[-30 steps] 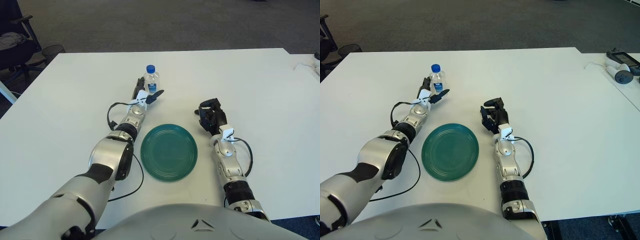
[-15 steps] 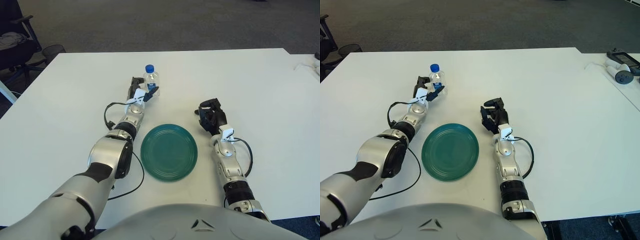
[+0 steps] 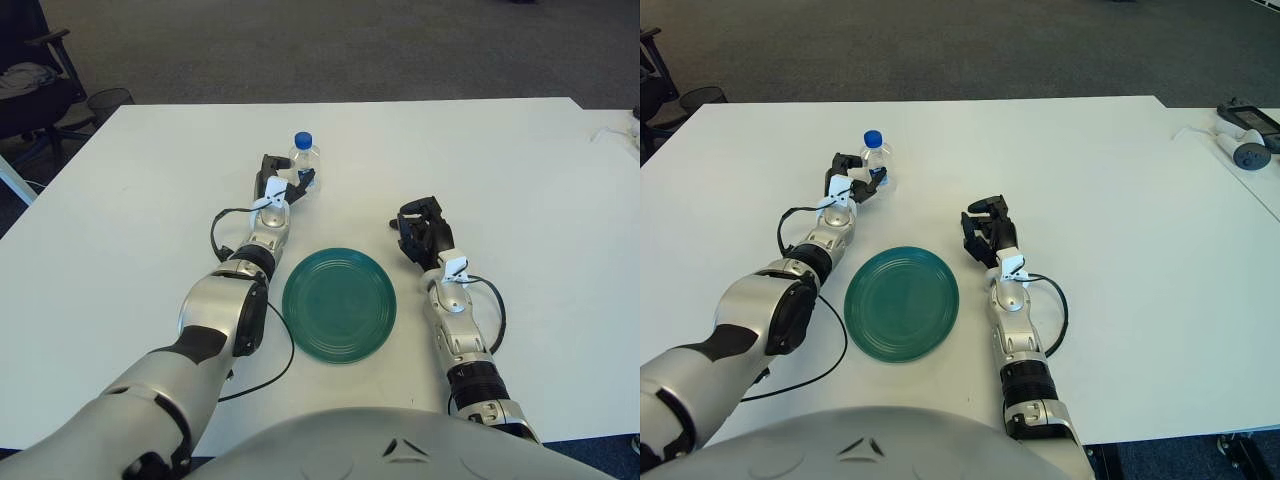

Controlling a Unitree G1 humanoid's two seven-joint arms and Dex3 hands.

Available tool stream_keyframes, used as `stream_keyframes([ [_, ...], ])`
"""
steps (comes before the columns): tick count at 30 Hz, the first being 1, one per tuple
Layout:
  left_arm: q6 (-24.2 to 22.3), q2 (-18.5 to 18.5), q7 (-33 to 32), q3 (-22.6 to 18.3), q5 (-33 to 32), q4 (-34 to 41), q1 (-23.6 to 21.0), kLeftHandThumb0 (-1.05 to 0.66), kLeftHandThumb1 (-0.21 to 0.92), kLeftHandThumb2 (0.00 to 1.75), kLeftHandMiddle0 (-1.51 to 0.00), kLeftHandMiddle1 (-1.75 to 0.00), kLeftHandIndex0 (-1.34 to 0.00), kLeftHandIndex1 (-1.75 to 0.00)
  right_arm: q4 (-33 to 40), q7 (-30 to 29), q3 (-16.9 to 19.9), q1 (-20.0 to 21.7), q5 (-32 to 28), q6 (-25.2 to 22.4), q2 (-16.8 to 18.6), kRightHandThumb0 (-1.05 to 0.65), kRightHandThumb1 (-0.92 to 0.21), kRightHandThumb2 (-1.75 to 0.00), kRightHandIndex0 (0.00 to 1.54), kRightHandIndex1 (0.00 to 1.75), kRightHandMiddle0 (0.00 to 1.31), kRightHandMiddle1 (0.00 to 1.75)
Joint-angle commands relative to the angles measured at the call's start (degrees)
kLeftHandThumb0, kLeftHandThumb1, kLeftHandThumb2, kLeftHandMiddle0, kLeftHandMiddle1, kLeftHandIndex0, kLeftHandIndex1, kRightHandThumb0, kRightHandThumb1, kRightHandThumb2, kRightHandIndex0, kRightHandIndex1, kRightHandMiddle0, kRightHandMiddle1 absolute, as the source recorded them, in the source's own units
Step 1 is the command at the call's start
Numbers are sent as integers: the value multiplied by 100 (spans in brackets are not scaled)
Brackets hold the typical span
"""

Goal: Put the bottle into the plate.

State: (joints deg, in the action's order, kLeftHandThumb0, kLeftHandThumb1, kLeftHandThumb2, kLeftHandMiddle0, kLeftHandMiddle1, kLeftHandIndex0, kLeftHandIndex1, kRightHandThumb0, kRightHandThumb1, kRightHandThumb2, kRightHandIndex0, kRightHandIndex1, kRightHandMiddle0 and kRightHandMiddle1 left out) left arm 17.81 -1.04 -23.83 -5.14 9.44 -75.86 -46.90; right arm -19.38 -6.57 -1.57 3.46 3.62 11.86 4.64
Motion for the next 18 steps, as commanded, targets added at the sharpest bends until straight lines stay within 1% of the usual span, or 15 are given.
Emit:
stream_keyframes([
  [1, -76, -103, 22, -3, -11, -78, -43, -32, 53, 87, -109, -175, -79, -175, -578, 26, -8, -540, 4, -490, -4, -35, -92, -51, 42, 120, 19, 175],
  [6, -62, -103, 2, 18, 24, -78, -34, -31, 52, 89, -110, -175, -80, -175, -559, 25, -3, -559, -2, -490, -1, -35, -92, -51, 42, 120, 19, 175],
  [18, 44, -64, 5, 122, 113, -86, -9, -34, 52, 87, -113, -175, -81, -175, -617, 8, 22, -555, -27, -427, 12, -35, -92, -51, 43, 121, 19, 175],
])
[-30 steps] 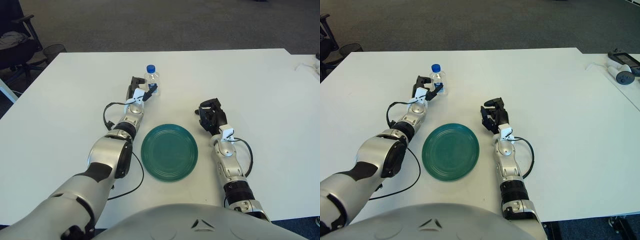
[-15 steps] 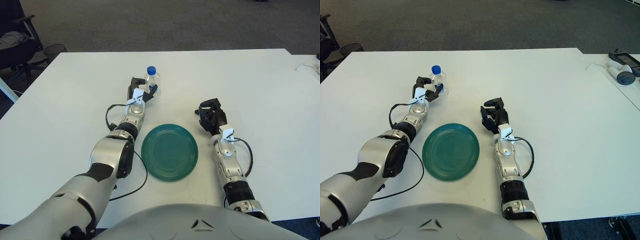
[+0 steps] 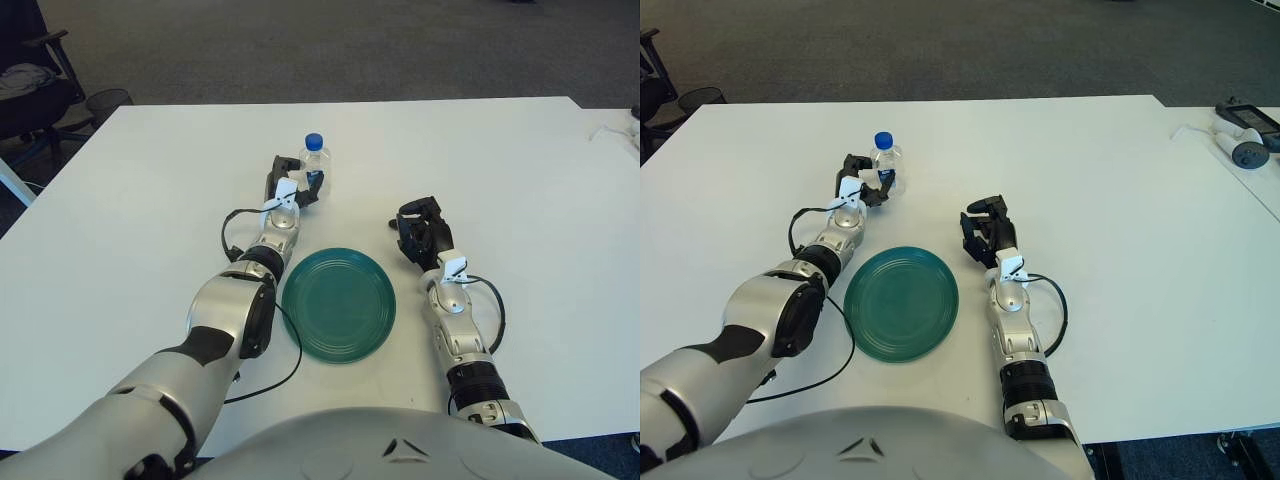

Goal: Put the bottle into the plate.

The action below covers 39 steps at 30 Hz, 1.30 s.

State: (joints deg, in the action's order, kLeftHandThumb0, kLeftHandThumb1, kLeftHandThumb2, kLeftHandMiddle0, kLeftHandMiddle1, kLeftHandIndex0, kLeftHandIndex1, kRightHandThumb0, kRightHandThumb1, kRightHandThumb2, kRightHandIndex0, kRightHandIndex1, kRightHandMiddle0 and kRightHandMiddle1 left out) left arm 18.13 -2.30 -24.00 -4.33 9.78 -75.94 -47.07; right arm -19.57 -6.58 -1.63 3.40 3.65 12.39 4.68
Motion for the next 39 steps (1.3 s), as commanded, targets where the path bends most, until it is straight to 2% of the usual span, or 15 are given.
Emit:
stream_keyframes([
  [1, 36, 65, 25, 50, 84, -77, 13, -34, 53, 86, -113, -175, -81, -175, -599, 11, 28, -546, -28, -482, 7, -35, -92, -51, 43, 121, 19, 175],
  [23, 374, 128, -4, 48, 89, -62, 74, -34, 54, 83, -113, -175, -80, -175, -694, 94, 29, -506, -29, -448, -48, -35, -92, -51, 41, 119, 19, 175],
  [34, 1080, 199, 4, -42, -43, 214, -87, -33, 54, 84, -114, -175, -82, -175, -736, 156, 14, -503, -13, -332, -87, -34, -92, -51, 42, 119, 19, 175],
  [39, 1517, 171, 257, -128, -220, 442, -66, -31, 54, 85, -115, -175, -82, -175, -747, 128, -5, -499, 20, -326, -86, -35, -92, -51, 42, 119, 19, 175],
])
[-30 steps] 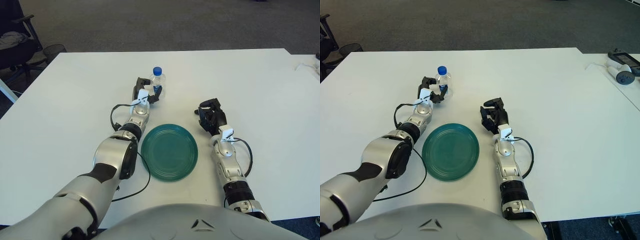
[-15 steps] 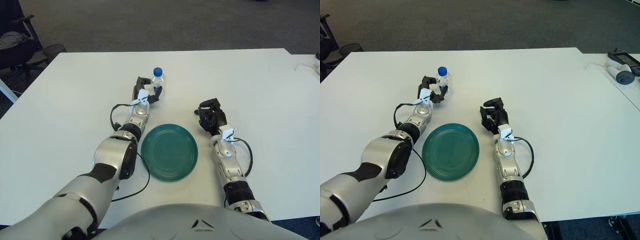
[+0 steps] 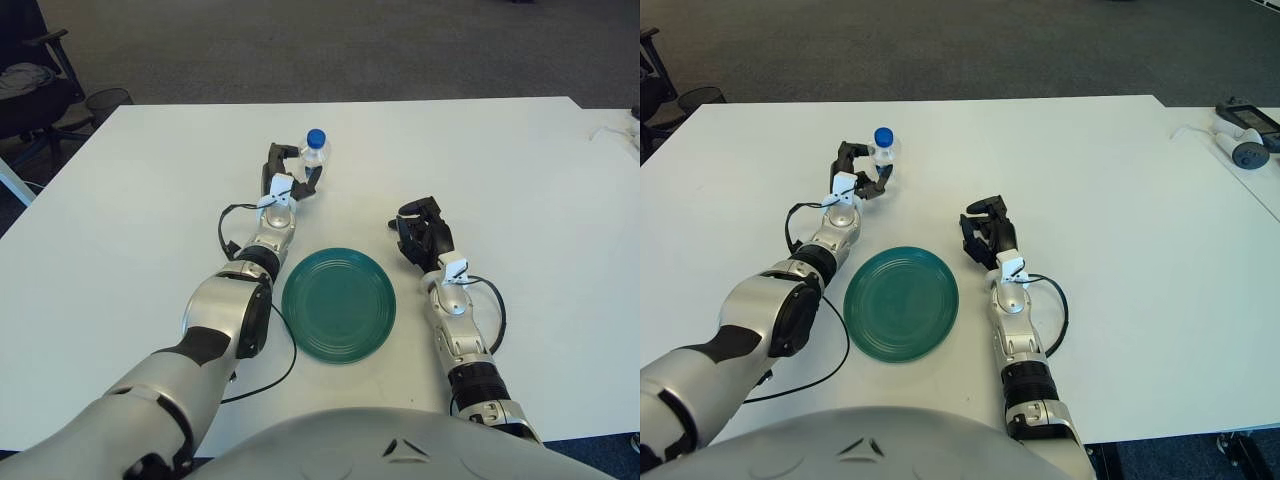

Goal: Put the bottle into the plate.

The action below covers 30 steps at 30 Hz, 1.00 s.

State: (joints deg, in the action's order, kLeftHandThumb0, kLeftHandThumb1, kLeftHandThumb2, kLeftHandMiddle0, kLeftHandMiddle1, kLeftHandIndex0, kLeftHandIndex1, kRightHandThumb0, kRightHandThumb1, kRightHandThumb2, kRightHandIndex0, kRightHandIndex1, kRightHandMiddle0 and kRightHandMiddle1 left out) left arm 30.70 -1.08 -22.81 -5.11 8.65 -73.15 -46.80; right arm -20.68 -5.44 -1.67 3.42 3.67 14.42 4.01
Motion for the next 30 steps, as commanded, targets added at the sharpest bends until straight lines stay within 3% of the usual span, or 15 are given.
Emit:
stream_keyframes([
  [1, 319, 47, 207, -67, -146, 197, -86, -30, 54, 86, -115, -175, -82, -175, -640, 12, -3, -500, 20, -530, -19, -35, -92, -51, 42, 119, 19, 175],
  [9, 760, 67, 1009, -151, -547, 891, 82, -22, 48, 99, -115, -175, -83, -175, -689, 25, -8, -461, 25, -583, -32, -35, -92, -51, 41, 117, 19, 175],
  [16, 798, 101, 1745, -34, -792, 2149, 702, -16, 43, 107, -115, -175, -86, -175, -754, 43, 5, -440, -13, -521, -12, -35, -92, -51, 41, 115, 20, 175],
  [25, 339, 227, 2589, 274, -901, 3793, 1447, -13, 43, 110, -115, -175, -86, -175, -798, 117, 17, -455, -88, -368, 38, -35, -92, -51, 41, 114, 20, 175],
  [30, -278, 411, 3204, 546, -1064, 5239, 2192, -14, 42, 109, -116, -175, -86, -175, -802, 114, -12, -462, -49, -371, 52, -35, -92, -51, 41, 116, 19, 175],
])
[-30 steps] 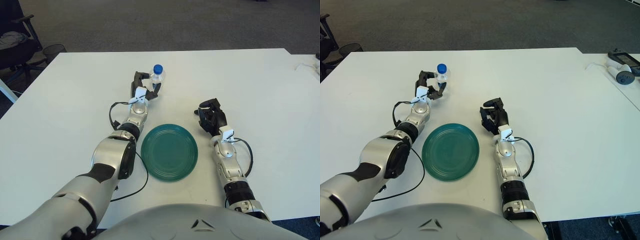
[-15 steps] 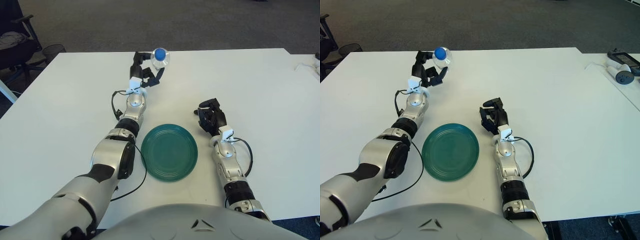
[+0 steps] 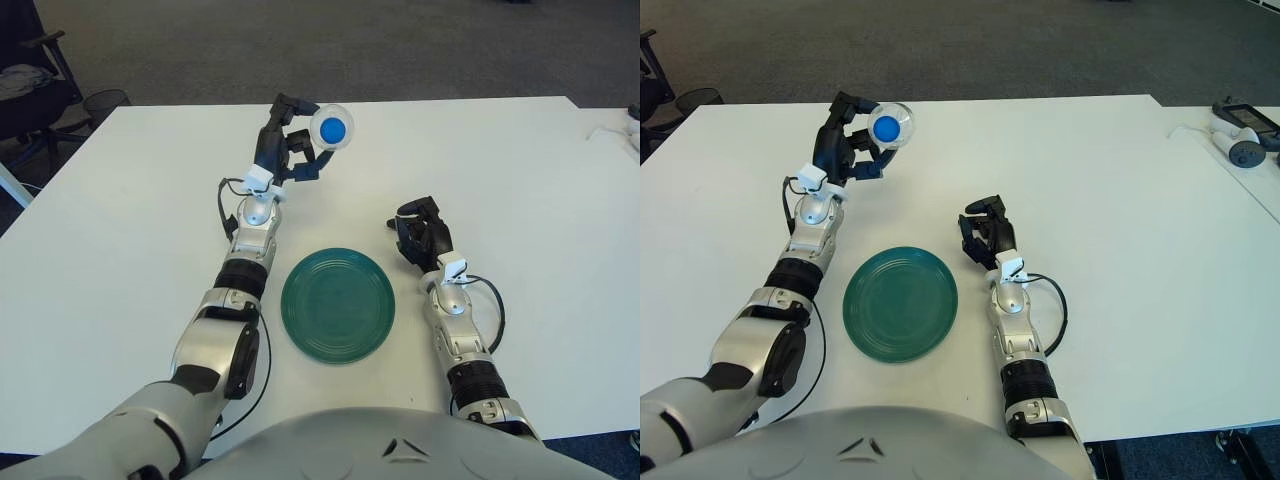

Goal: Put the bottle into the plate.

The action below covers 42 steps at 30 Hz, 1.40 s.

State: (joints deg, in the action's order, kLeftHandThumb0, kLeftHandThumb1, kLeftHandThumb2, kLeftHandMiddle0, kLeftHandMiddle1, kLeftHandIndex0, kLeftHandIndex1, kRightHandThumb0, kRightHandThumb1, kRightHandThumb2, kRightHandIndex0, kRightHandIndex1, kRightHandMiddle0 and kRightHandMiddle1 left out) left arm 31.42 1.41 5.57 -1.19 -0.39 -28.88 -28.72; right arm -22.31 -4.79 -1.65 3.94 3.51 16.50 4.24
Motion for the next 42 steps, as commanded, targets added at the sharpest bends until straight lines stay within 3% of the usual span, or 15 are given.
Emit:
stream_keyframes([
  [1, -463, 211, 467, 193, -196, 1044, 508, -14, 42, 109, -116, -175, -86, -175, -642, 41, -17, -515, -27, -579, 34, -35, -92, -51, 42, 116, 19, 175],
  [10, -1320, 867, 1398, 498, -313, 2712, 1338, -15, 42, 107, -115, -175, -87, -175, -634, 10, -31, -522, -1, -607, 47, -35, -92, -51, 42, 118, 19, 175],
  [17, -1097, 1305, 2356, 719, -675, 2939, 1702, -14, 43, 107, -114, -175, -87, -175, -615, -2, -44, -527, 13, -660, 47, -35, -92, -51, 41, 118, 19, 175],
  [24, -1198, 1918, 3255, 830, -897, 3247, 1927, -12, 42, 108, -114, -175, -86, -175, -699, -36, -74, -505, 56, -652, 47, -35, -92, -51, 42, 118, 19, 175],
  [29, -902, 2198, 3472, 875, -651, 3362, 2077, -11, 43, 110, -113, -175, -87, -175, -754, -22, -83, -486, 52, -640, 45, -35, -92, -51, 41, 117, 19, 175],
  [34, -317, 2419, 3510, 970, -203, 3258, 2100, -10, 43, 112, -113, -175, -89, -175, -750, 8, -75, -485, 7, -622, 64, -35, -92, -51, 41, 117, 19, 175],
  [42, 1130, 2749, 3376, 1202, 856, 2661, 1891, -19, 48, 110, -120, -175, -97, -175, -725, 12, -83, -494, 7, -603, 67, -35, -92, -51, 43, 117, 19, 175],
])
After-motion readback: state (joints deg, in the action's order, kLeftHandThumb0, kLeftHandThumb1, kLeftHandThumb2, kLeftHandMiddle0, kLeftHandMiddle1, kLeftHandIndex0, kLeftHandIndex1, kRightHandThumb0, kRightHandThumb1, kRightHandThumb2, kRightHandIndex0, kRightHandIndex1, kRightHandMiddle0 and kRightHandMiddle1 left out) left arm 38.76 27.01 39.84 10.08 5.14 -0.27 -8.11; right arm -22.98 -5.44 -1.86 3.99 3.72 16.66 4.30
